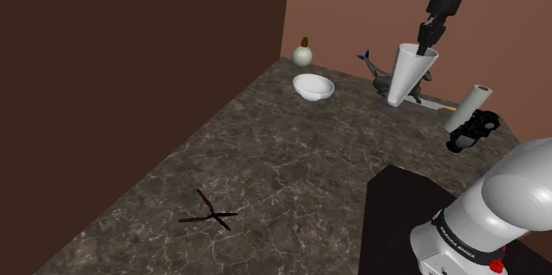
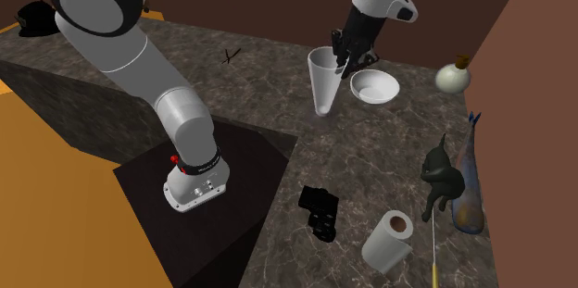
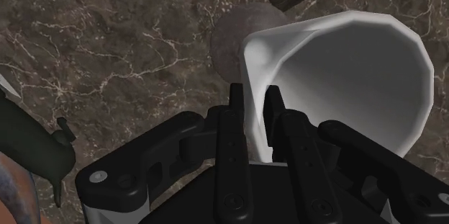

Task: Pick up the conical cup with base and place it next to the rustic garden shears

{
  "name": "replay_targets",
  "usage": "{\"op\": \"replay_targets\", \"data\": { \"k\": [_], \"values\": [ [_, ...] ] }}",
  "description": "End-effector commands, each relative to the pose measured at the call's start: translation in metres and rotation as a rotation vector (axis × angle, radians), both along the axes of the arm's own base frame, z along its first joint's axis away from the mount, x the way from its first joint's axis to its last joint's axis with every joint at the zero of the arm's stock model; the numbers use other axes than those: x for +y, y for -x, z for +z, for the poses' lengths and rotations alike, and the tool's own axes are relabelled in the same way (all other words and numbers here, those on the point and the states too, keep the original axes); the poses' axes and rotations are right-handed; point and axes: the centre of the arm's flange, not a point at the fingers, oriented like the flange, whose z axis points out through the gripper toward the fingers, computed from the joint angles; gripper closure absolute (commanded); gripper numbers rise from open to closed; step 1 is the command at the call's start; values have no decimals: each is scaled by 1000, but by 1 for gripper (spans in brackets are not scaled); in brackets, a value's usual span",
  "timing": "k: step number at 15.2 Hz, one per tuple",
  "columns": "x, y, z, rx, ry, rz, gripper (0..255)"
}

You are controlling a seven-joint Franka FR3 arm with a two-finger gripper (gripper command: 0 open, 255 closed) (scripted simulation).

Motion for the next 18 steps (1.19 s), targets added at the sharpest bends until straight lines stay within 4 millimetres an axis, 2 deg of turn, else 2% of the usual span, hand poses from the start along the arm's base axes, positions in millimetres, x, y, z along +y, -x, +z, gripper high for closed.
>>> {"op": "replay_targets", "data": {
  "k": [1, 18],
  "values": [
    [1, -1, 11, 0, 0, 0, 255],
    [1, -1, 101, 0, 0, 0, 255]
  ]
}}
